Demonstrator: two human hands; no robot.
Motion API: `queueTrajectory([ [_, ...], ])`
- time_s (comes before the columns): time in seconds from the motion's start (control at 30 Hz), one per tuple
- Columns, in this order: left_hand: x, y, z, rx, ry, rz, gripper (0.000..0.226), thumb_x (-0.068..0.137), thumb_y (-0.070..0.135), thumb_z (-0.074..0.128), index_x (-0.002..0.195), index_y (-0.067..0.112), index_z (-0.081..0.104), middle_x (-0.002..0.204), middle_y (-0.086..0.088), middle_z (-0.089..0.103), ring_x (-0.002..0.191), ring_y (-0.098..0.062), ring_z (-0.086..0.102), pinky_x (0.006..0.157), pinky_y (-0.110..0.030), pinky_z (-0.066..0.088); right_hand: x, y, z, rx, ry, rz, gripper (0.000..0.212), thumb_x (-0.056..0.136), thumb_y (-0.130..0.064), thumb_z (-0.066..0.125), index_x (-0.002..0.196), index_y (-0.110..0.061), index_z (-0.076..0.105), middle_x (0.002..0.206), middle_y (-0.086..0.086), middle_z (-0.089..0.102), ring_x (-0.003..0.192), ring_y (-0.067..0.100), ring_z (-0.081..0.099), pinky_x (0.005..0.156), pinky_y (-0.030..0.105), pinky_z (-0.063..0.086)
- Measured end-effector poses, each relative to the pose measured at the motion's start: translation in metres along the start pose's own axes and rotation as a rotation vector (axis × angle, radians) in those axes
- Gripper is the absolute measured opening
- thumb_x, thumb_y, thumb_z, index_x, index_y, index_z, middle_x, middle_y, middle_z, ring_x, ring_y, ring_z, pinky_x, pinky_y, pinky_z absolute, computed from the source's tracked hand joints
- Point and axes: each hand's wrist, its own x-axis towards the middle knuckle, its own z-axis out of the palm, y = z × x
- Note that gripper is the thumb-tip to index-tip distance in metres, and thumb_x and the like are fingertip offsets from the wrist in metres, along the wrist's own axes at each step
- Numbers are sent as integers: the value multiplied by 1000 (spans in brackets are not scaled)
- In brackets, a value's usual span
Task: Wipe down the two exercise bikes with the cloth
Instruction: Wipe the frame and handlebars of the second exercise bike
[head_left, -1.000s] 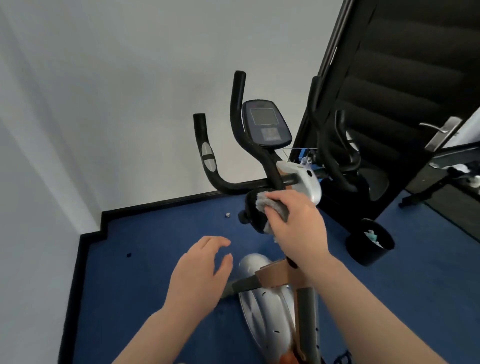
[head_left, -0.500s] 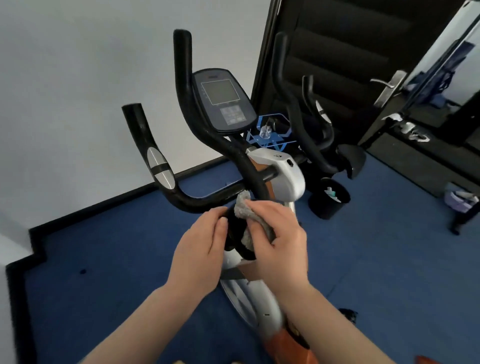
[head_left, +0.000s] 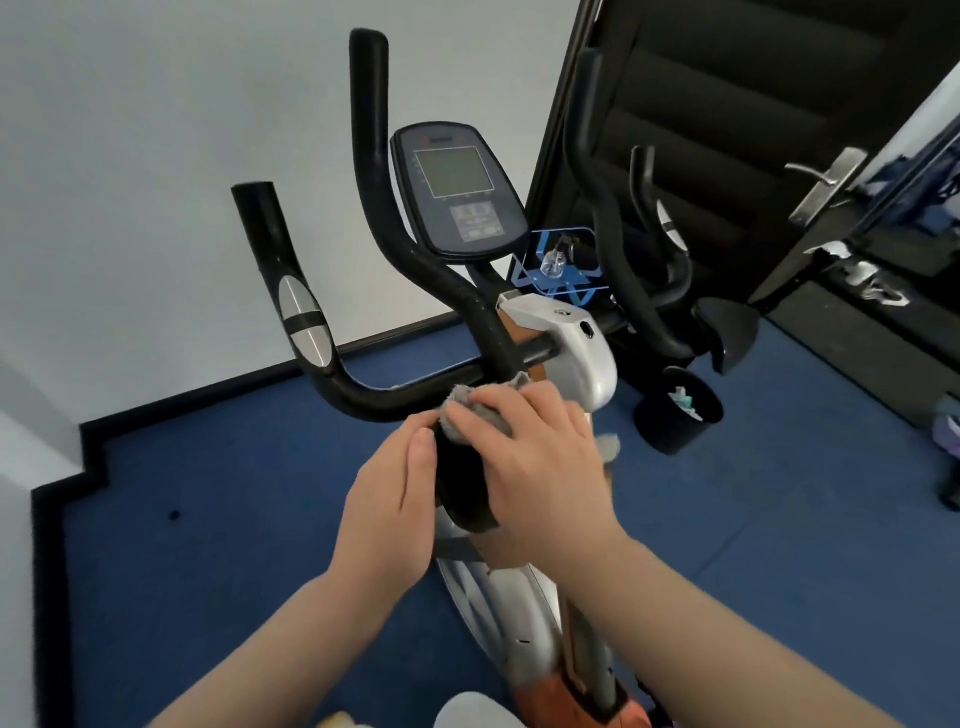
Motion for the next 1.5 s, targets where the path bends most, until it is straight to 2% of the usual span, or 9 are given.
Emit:
queueTrajectory([
  [0.2, -1, 2, 0, -12, -30, -35, 36, 96, 40, 27, 112, 38, 59, 103, 14, 67, 103, -6, 61, 92, -38, 49, -31, 36, -18, 155, -54, -182, 34, 76, -3, 66, 107, -17, 69, 106, 2, 65, 85, 23, 51, 71, 39, 47],
  [0.43, -5, 5, 1, -31, -35, -66, 35, 94, 40, 29, 117, 44, 55, 108, 19, 65, 108, -1, 58, 95, -32, 47, 16, 27, 4, 247, 0, 82, 27, 90, -17, 54, 114, -17, 67, 96, 3, 62, 91, 20, 50, 78, 37, 47],
  [0.6, -3, 4, 0, -24, -40, -50, 35, 96, 34, 31, 120, 39, 57, 111, 20, 65, 110, 1, 57, 93, -23, 45, -33, 22, 10, 367, 166, 274, 40, 89, -9, 61, 126, -25, 60, 96, -4, 54, 92, 8, 44, 78, 14, 38],
  [0.77, -4, 1, 1, -15, -48, -20, 37, 99, 29, 29, 122, 38, 56, 114, 22, 64, 114, 1, 55, 95, -15, 41, -79, 4, 21, 528, 303, 473, 39, 88, -24, 57, 126, -28, 59, 95, -15, 51, 90, 13, 54, 71, 37, 50],
  [0.87, -4, 2, -1, -18, -66, 4, 39, 100, 29, 26, 126, 35, 55, 118, 20, 63, 118, 0, 54, 96, -13, 40, -69, 6, 3, 528, 332, 411, 34, 84, -19, 59, 117, -25, 67, 96, -9, 56, 90, 13, 54, 74, 32, 49],
  [1.03, -6, 1, -5, -43, 26, -39, 35, 100, 34, 30, 109, 45, 62, 104, 15, 70, 98, -8, 63, 80, -18, 50, -12, -20, 6, 385, 84, 224, 33, 89, -21, 54, 120, -18, 64, 104, 1, 59, 93, 16, 49, 79, 31, 47],
  [1.13, -9, -3, -10, -23, 43, -40, 37, 96, 40, 30, 104, 36, 66, 98, 8, 71, 95, -11, 64, 81, -25, 51, -28, -42, 4, 602, 3, 344, 36, 94, -30, 47, 127, -26, 58, 110, -8, 52, 102, 7, 48, 84, 19, 45],
  [1.23, -12, -3, -10, -23, 61, -43, 38, 95, 39, 29, 101, 35, 66, 97, 13, 70, 93, -6, 63, 78, -15, 47, -38, -29, -10, 931, -58, 435, 30, 93, -19, 57, 119, -32, 64, 98, -12, 55, 94, 4, 56, 82, 16, 47],
  [1.5, -11, 0, -4, -42, 88, -35, 37, 100, 31, 31, 100, 25, 68, 95, 5, 72, 91, -9, 65, 78, -20, 51, -50, -29, 13, 889, 54, 271, 40, 88, -4, 60, 124, -21, 62, 111, -4, 55, 106, 15, 55, 88, 28, 50],
])
